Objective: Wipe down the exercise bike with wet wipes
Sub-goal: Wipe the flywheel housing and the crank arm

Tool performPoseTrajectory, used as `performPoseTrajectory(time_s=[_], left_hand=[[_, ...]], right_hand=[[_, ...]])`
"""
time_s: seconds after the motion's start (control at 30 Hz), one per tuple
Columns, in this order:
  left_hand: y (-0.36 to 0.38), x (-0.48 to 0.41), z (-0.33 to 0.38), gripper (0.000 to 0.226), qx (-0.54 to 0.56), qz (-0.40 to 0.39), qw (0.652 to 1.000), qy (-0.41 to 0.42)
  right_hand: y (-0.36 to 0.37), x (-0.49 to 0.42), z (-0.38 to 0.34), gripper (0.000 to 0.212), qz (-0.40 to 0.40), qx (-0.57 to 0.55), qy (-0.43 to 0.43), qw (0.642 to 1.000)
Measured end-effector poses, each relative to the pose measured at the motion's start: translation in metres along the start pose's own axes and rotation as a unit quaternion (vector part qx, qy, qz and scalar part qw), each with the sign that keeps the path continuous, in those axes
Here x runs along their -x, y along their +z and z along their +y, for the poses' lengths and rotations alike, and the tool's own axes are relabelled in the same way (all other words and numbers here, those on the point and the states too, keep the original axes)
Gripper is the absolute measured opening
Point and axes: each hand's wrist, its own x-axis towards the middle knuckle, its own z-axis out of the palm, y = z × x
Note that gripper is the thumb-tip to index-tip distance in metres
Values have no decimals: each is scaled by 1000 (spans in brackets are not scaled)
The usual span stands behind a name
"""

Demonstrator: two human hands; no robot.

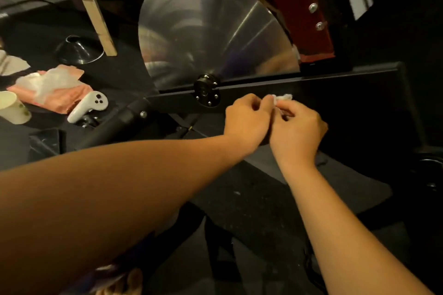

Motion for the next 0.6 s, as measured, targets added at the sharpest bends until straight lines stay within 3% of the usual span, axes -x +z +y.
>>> performPoseTrajectory(time_s=[0.13,0.27,0.43,0.53,0.6], left_hand=[[-36,-24,-43,51,81,101,985,-113],[-72,-37,-66,19,53,178,976,-110],[-71,-37,-53,14,59,155,985,-45],[-42,-37,-36,5,122,170,970,-121],[-30,-38,-31,11,145,178,962,-146]], right_hand=[[67,-1,-35,18,-69,-48,30,996],[110,5,-45,23,-152,-47,84,984],[101,7,-41,30,-197,-106,123,967],[76,3,-30,31,-172,-118,139,968],[59,4,-26,33,-174,-110,118,971]])
